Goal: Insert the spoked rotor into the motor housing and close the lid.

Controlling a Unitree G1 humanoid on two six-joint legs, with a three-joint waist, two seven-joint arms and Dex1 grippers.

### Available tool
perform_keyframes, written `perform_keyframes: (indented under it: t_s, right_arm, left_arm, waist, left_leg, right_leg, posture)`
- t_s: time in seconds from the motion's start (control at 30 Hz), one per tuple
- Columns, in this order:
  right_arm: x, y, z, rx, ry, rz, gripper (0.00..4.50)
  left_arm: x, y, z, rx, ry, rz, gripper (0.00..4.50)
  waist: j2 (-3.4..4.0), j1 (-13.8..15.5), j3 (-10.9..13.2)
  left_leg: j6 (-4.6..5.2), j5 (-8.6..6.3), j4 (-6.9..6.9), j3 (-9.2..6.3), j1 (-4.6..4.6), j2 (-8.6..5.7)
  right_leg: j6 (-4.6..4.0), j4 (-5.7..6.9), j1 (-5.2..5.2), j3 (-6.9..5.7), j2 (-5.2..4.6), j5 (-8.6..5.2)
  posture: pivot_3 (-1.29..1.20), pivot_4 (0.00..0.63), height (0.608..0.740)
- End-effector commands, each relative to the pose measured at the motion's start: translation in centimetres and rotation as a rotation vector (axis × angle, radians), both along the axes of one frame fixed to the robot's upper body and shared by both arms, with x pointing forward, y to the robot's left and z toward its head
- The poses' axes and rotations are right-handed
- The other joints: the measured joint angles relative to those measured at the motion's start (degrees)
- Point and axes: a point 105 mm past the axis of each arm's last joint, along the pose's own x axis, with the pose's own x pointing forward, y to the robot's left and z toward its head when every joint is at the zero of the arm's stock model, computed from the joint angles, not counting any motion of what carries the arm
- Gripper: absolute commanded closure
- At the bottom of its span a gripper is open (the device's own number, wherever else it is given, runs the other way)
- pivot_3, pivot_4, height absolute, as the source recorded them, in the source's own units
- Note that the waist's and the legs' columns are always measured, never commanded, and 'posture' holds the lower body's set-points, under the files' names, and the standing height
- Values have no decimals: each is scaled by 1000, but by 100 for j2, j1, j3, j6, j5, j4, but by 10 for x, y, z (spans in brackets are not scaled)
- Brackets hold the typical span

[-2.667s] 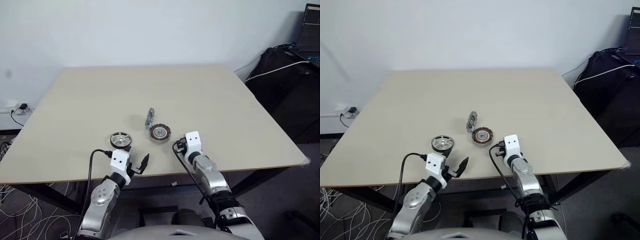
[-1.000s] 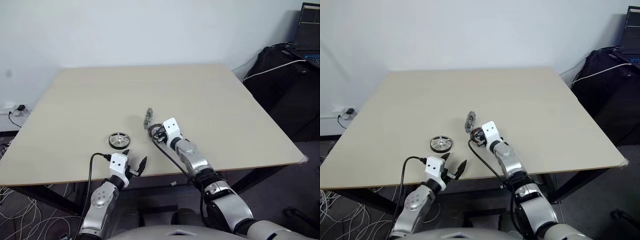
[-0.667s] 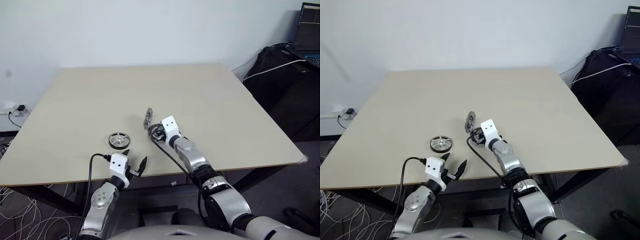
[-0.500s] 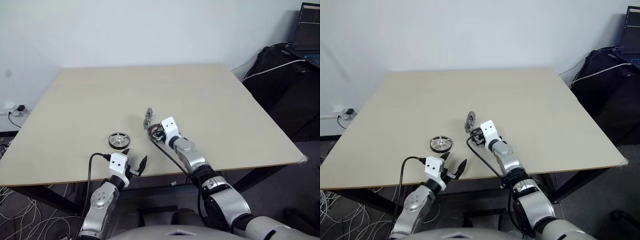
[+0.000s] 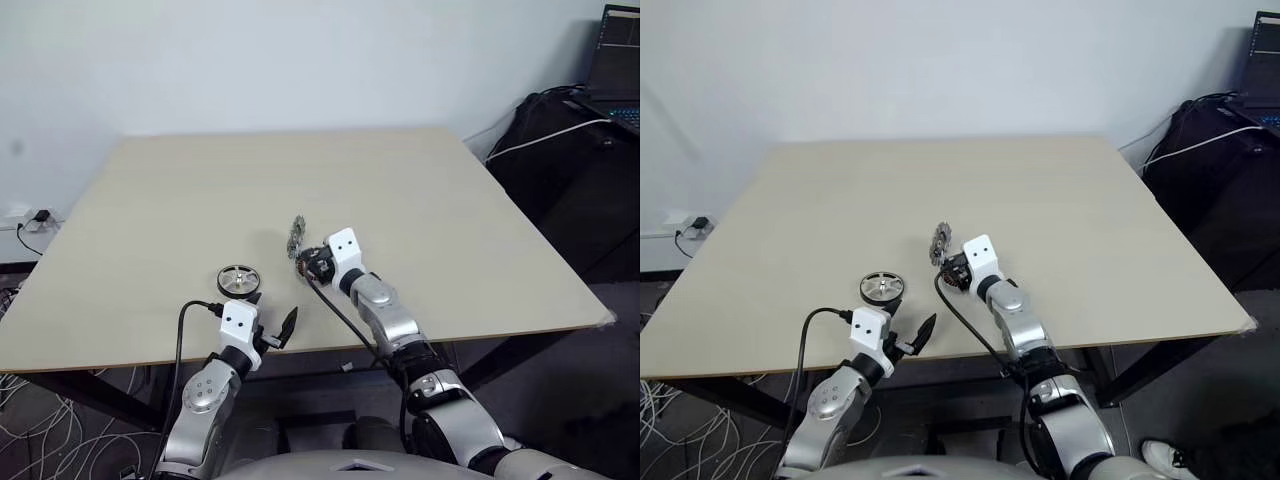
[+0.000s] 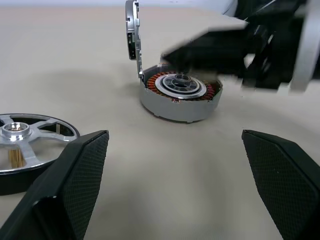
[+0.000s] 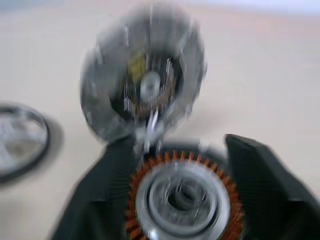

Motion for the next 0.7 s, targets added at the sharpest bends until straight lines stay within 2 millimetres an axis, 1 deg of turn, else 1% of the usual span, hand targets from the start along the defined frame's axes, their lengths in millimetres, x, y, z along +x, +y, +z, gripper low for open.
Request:
perform_keyframes:
  t_s: [0.03,0.13,0.2,0.23,0.5,0.7]
  right_arm:
    - [4,-5,17,-22,-37,-38,2643]
    - [7,-9,5,-121,16,-65,3692]
    - [10,-11,-2,-164,46,-77,4281]
    - [12,-11,-3,-175,55,-80,4437]
    - [26,-7,-10,-216,113,-77,4437]
    - [30,-5,-14,-236,132,-64,4437]
  left_arm:
    - [5,-2,16,-7,-59,-8,0]
    - [5,-4,16,-6,-59,-22,0]
    - [5,-5,16,-7,-59,-25,0]
    - [5,-5,16,-7,-59,-26,0]
    - [5,-4,16,-8,-59,-17,0]
    - [5,-3,14,-6,-58,-7,0]
  waist:
    - [0,3,0]
    - [0,4,0]
    - [0,2,0]
    - [1,1,0]
    - [1,-13,1]
    - [1,-22,1]
  left_leg:
    - [-2,-1,0,0,0,0]
    - [-3,-1,0,-1,1,0]
    - [-3,-1,-1,-1,-1,0]
    - [-3,-1,-1,0,-2,0]
    - [-4,0,-2,0,-2,0]
    - [-3,0,-2,1,-2,-2]
  right_leg:
    - [0,0,0,-1,-1,0]
    - [0,1,-1,-1,-2,0]
    - [-1,1,-4,0,-2,0]
    - [-2,1,-4,0,-2,0]
    - [-2,0,-4,-1,0,0]
    - [-2,-2,-2,-1,1,0]
  posture:
    - [0,0,740]
    - [0,0,740]
    - [0,0,740]
    - [0,0,740]
    - [0,0,740]
    - [0,0,740]
